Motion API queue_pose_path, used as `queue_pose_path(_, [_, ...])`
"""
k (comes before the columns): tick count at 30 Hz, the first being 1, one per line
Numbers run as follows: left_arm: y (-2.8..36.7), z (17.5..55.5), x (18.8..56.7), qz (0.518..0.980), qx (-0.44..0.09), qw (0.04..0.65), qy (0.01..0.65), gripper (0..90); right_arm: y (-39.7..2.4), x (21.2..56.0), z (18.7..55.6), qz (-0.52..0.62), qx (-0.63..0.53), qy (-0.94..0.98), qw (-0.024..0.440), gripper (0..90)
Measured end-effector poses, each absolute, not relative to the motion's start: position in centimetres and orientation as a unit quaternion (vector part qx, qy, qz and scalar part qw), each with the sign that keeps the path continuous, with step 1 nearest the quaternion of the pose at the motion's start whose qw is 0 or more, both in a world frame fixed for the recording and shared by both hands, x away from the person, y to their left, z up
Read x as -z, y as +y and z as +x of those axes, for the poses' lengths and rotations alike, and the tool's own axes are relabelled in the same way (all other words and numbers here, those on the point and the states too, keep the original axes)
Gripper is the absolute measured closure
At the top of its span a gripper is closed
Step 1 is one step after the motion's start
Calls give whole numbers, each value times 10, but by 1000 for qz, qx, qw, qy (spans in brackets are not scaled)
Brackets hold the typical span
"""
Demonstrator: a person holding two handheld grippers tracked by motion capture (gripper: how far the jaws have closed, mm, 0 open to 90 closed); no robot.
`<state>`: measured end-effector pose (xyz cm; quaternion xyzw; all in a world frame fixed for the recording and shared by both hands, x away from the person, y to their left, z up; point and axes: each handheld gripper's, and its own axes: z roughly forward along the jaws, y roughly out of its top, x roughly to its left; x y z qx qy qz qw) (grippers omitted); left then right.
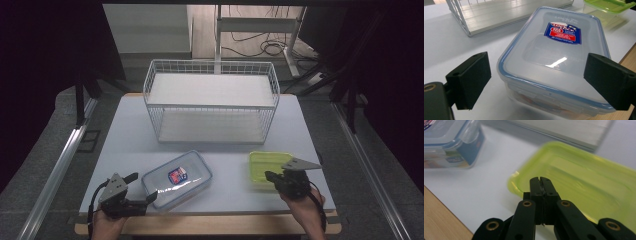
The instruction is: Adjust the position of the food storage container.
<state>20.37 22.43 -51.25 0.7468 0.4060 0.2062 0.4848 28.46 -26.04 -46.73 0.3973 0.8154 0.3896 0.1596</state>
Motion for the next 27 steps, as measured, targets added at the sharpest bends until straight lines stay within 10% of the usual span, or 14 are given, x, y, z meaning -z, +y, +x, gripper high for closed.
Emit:
queue_pose_path(12, [225, 203, 512, 749, -206, 480, 408, 76, -190, 484, 329, 360, -350, 854, 140, 890])
queue_pose_path(27, [221, 203, 512, 752, -194, 480, 407, 75, -231, 485, 332, 390, -327, 845, 162, 893])
